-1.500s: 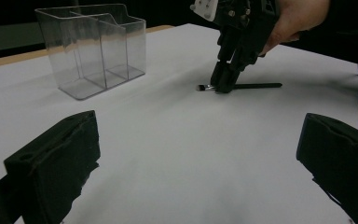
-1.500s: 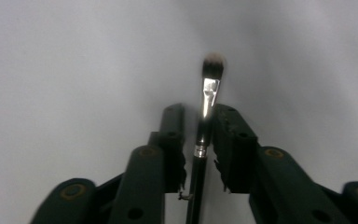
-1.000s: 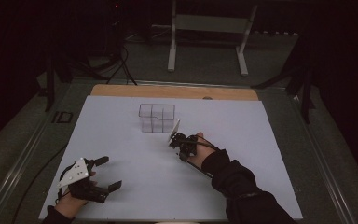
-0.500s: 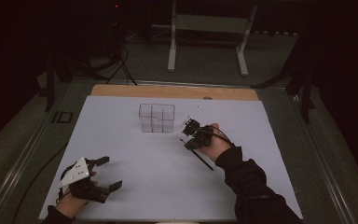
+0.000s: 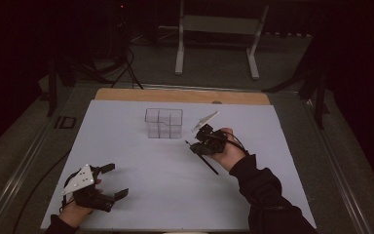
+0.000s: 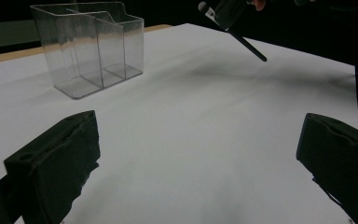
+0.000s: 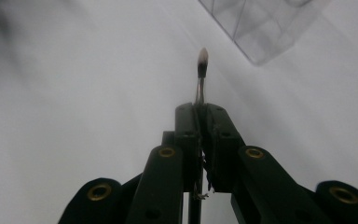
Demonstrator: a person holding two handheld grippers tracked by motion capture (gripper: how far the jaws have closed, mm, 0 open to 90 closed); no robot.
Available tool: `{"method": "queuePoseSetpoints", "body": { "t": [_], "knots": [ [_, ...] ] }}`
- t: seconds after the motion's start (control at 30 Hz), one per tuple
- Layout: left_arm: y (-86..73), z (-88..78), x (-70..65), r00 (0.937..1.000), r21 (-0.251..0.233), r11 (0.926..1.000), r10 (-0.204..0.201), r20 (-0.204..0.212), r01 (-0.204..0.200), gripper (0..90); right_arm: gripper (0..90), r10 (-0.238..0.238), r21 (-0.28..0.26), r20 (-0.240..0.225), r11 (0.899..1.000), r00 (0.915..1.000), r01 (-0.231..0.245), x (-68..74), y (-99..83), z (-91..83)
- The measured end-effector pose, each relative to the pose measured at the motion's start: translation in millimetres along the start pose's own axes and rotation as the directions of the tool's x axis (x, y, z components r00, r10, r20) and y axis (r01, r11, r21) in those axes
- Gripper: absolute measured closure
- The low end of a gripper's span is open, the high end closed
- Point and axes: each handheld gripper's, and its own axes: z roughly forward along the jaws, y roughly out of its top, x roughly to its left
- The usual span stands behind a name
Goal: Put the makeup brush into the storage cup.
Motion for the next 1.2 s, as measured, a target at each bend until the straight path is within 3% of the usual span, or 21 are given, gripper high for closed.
{"method": "queuePoseSetpoints", "body": {
  "t": [0.2,0.5,0.63,0.83,1.1,1.13,1.2],
  "knots": [
    [0.0,0.5,-0.7,1.0,0.005,1.0,0.005,0.001,-0.005,0.9,84.9,-0.015,-0.102,0.009,0.995,0.9999,0.016,5.2,2.8,-6.1],
    [0.0,0.7,-0.8,1.0,0.009,0.9999,0.006,-0.001,-0.006,0.9,84.9,0.003,-0.223,0.008,0.975,1.0,-0.001,3.5,8.0,-24.2],
    [-0.5,1.2,-0.9,1.0,0.013,0.9999,0.007,-0.002,-0.007,0.9,84.9,-0.002,-0.297,0.008,0.955,1.0,0.005,4.6,10.4,-34.2],
    [-0.4,0.9,-0.8,1.0,0.011,0.9999,0.006,-0.003,-0.006,0.9,84.8,-0.007,-0.362,0.032,0.932,0.9995,0.018,7.7,15.4,-43.3],
    [-0.7,1.0,-0.8,1.0,0.009,1.0,0.002,-0.003,-0.002,0.9,84.9,0.012,-0.412,0.027,0.911,0.9995,0.0,8.3,24.1,-51.0],
    [-1.0,1.5,-1.0,1.0,0.013,0.9999,0.005,0.0,-0.005,0.9,84.9,0.015,-0.437,0.036,0.899,0.9992,0.002,9.1,28.6,-53.5],
    [-1.3,1.6,-0.9,1.0,0.015,0.9999,0.004,-0.001,-0.004,0.9,84.9,0.014,-0.452,0.042,0.892,0.999,0.006,9.2,33.1,-55.1]
  ]
}}
